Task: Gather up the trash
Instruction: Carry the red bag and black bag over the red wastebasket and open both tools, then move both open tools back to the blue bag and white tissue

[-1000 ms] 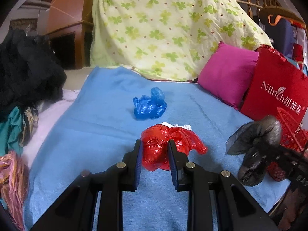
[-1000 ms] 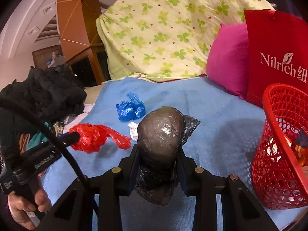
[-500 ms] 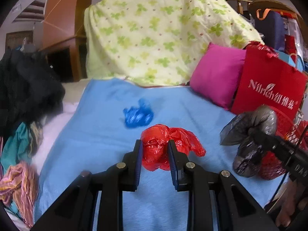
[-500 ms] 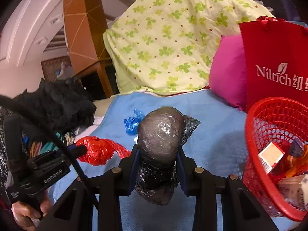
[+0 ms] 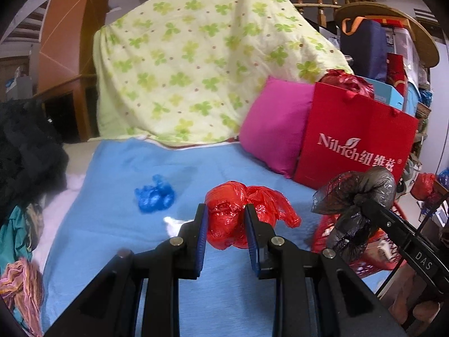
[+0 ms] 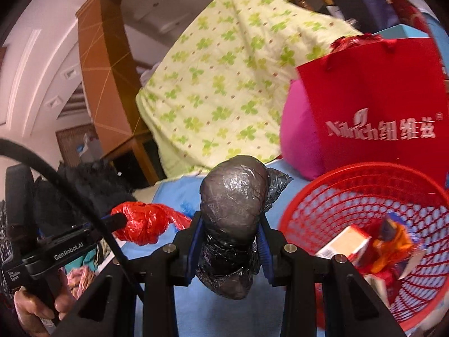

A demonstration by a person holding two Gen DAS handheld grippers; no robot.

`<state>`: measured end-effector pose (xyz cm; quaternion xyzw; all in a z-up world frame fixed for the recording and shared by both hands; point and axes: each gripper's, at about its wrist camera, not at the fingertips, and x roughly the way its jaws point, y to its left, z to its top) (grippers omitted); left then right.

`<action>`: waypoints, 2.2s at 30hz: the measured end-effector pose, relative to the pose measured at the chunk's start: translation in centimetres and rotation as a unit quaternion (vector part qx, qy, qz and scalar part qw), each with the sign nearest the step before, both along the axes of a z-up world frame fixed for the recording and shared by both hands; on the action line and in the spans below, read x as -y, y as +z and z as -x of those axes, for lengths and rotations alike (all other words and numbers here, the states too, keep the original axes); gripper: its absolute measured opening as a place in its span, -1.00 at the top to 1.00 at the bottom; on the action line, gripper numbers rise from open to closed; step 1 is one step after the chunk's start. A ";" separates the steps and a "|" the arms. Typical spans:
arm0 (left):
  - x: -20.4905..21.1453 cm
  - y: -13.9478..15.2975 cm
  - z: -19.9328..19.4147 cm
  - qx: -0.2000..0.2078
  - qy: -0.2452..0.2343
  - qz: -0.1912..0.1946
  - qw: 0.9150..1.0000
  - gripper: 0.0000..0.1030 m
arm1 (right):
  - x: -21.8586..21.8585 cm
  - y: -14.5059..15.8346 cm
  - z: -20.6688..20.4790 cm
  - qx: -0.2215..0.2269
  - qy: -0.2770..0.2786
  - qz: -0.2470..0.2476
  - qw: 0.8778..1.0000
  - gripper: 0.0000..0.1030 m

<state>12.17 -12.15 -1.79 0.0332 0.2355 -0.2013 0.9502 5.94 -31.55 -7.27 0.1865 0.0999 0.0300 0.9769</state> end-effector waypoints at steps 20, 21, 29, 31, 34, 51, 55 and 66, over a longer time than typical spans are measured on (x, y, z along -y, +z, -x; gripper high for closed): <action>16.1 0.6 2.5 -0.009 -0.157 -0.026 0.987 0.38 | 13.9 -1.5 6.0 -0.007 -0.174 -0.117 0.978 0.22; 16.7 0.1 2.2 -0.015 -0.158 -0.030 0.987 0.31 | 14.4 -1.8 6.0 -0.015 -0.179 -0.124 0.976 0.22; 16.7 -2.5 1.4 -0.042 -0.144 -0.045 0.988 -0.18 | 16.2 -3.4 5.6 -0.045 -0.164 -0.184 0.968 -0.18; 15.6 -2.5 1.5 -0.029 -0.124 -0.058 0.990 -0.28 | 15.9 -3.2 5.7 -0.037 -0.163 -0.181 0.969 -0.18; 13.6 -2.4 1.1 -0.017 -0.083 -0.066 0.994 -0.43 | 14.8 -2.6 6.0 -0.018 -0.156 -0.172 0.972 -0.17; 0.8 -2.5 -1.5 0.024 0.093 -0.115 0.989 -0.47 | 0.9 1.7 3.8 0.087 -0.045 -0.013 0.995 -0.18; -1.8 -3.0 -2.5 0.012 0.115 -0.104 0.988 -0.47 | -2.2 1.3 2.2 0.070 -0.014 0.007 0.997 -0.18; -5.8 -5.8 -5.1 -0.014 0.147 -0.112 0.983 -0.47 | -7.8 -0.6 -1.7 0.006 0.038 0.053 0.998 -0.18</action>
